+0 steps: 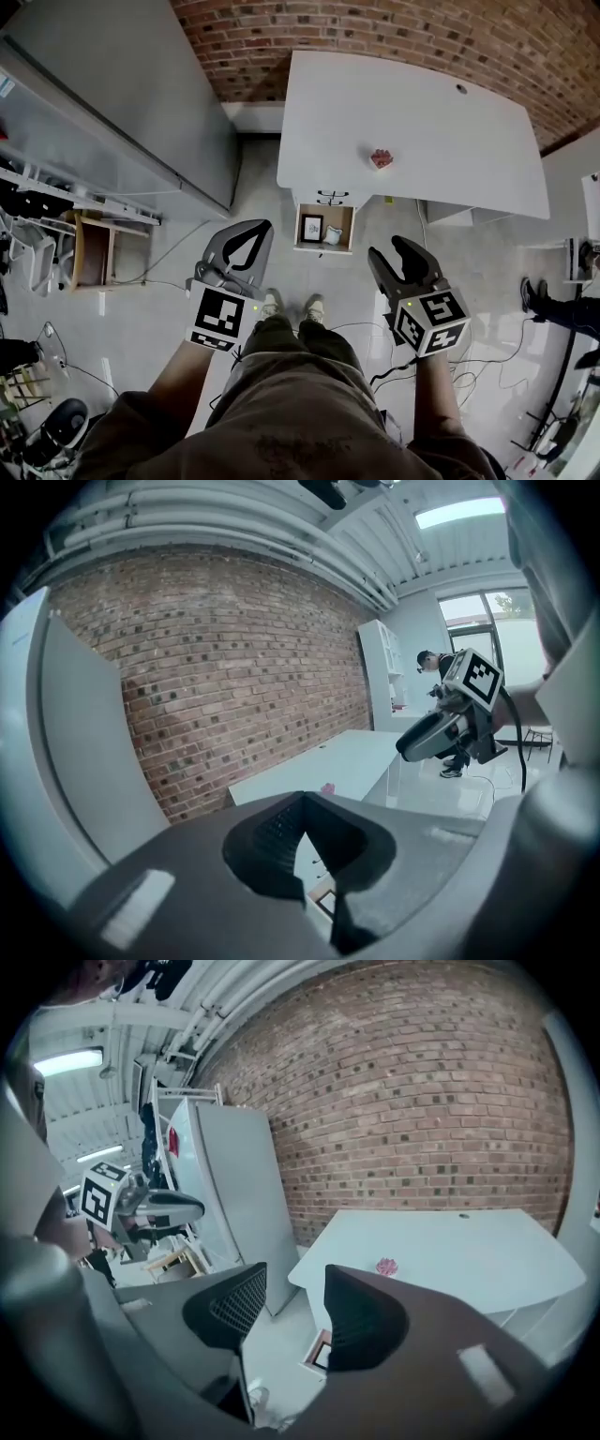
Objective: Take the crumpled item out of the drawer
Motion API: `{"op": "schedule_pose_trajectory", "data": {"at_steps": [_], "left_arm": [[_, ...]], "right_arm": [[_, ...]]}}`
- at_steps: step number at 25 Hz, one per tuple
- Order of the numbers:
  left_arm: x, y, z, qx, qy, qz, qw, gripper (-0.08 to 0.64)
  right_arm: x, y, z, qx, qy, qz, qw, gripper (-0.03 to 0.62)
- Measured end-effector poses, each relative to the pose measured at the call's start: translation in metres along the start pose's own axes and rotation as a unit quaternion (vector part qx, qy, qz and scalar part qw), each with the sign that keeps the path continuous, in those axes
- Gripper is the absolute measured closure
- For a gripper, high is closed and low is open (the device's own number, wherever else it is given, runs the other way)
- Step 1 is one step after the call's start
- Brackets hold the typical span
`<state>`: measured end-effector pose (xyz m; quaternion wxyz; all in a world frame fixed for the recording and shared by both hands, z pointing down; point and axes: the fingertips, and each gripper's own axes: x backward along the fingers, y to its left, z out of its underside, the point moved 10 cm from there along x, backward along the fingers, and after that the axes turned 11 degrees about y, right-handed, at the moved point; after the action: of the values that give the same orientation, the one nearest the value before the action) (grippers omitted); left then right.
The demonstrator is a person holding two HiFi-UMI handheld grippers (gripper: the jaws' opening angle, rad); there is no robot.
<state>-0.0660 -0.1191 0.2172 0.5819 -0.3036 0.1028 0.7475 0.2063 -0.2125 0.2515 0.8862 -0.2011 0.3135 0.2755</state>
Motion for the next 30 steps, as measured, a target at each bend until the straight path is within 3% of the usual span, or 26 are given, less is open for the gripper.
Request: {"op": "schedule_pose_trajectory", "data": {"at_steps": [9,12,15,26,30], "left_arm": [[-0.053,0.027,0.075,-0.017,0.055,0.002,0.9983,0.56],[-0.078,0.028,0.097,-0.048,0.067,-0.004,0.9966,0.56],[-0.11,0.024,0.122,-0.059,0.072,0.013,0.9956,0.56],[-0.213,0.027,0.244,-0.036,0.079,0.051,0.9949,0.56],[-0.253,0.023,0.293,-0.055,0.091,0.051,0.9931,0.56]], "right_arm": [[-0.103,-0.007,0.029,0.029,0.071,0.003,0.997,0.368],[-0.137,-0.013,0.045,0.049,0.094,0.007,0.994,0.367],[-0.176,-0.025,0.071,0.058,0.12,0.011,0.991,0.366],[-0.319,-0.058,0.178,0.09,0.188,0.017,0.978,0.362],[-0.374,-0.073,0.219,0.102,0.203,0.012,0.974,0.357]]}}
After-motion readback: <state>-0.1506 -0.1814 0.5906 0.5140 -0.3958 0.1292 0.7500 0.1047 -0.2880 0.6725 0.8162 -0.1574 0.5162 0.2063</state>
